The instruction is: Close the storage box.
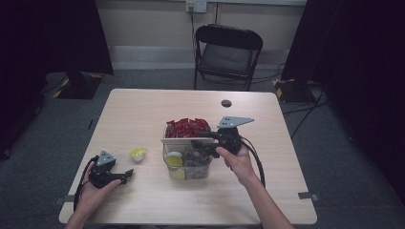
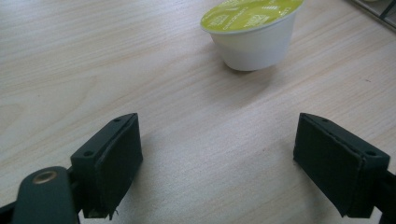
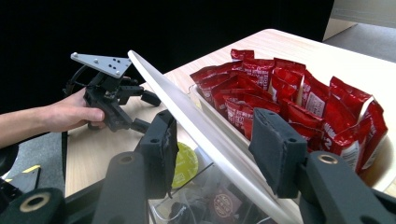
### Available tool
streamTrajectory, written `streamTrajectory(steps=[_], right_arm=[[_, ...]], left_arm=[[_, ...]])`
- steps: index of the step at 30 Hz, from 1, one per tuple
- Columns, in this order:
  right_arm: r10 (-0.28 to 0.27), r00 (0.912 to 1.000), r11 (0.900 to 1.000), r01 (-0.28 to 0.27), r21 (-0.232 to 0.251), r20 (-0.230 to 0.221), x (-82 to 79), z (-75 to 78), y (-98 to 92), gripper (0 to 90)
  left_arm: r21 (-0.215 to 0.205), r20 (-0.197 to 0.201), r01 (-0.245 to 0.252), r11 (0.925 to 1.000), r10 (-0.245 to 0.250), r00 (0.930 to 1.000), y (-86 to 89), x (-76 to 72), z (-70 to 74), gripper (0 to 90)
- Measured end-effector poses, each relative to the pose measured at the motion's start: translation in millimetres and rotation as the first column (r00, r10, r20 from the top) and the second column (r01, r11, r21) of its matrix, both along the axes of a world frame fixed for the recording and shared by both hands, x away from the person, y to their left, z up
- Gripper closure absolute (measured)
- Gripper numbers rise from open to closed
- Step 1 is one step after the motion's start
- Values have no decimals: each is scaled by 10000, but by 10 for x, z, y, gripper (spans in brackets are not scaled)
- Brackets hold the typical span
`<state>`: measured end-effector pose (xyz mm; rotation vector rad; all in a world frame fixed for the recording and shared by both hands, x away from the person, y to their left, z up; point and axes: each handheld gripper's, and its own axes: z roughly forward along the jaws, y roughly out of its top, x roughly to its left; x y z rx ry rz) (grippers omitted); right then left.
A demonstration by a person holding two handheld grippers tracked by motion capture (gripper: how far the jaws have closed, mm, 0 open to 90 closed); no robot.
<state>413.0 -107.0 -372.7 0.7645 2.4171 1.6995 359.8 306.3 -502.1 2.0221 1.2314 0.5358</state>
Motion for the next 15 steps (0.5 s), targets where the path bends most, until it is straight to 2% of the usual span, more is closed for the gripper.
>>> streamTrajectory(steps=[15], right_arm=[[269, 9996, 9993, -269, -244, -29, -108, -46, 77, 494]], left_arm=[[21, 35, -32, 10000, 32, 10000, -1, 3, 0, 148]])
